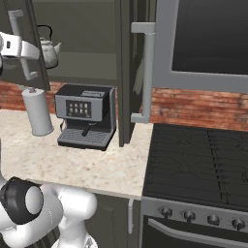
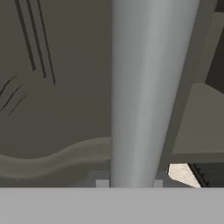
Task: Open the cabinet, pick the kettle from the cabinet, and place it in the sink.
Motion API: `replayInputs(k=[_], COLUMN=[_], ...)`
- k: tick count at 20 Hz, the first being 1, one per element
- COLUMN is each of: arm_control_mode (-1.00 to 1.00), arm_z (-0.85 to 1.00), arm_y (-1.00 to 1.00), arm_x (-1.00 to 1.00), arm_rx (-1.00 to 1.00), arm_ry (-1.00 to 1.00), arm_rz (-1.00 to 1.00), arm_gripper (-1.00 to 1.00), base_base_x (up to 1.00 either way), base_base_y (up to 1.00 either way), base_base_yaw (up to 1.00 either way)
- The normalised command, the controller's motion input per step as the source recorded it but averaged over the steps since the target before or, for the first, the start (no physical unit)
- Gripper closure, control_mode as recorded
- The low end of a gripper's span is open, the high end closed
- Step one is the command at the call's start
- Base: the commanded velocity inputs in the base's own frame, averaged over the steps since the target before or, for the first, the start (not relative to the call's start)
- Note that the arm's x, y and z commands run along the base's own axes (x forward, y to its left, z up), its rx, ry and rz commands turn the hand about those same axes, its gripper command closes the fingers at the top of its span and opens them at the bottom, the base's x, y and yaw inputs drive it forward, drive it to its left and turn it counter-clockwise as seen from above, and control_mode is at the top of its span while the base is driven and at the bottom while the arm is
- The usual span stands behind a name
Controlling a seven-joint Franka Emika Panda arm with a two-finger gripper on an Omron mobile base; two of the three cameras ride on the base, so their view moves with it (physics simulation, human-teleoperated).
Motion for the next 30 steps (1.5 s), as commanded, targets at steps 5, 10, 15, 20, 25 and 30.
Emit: replayInputs(k=[5,10,15,20,25,30], arm_control_mode=[-1.00,-1.00,-1.00,-1.00,-1.00,-1.00], arm_z=[-0.09,-0.09,-0.10,-0.10,-0.08,-0.08], arm_y=[0.50,0.49,0.50,0.51,0.51,0.50], arm_x=[-0.46,-0.46,-0.45,-0.44,-0.42,-0.38], arm_rx=[0.00,0.00,0.00,0.00,0.00,0.00], arm_ry=[0.00,0.00,0.00,0.00,0.00,0.00], arm_rz=[0.00,0.00,0.00,0.00,0.00,0.00], arm_gripper=[1.00,1.00,1.00,1.00,1.00,1.00], base_base_x=[0.00,0.00,0.00,0.00,0.00,0.00], base_base_y=[0.00,0.00,0.00,0.00,0.00,0.00], base_base_yaw=[0.00,0.00,0.00,0.00,0.00,0.00])
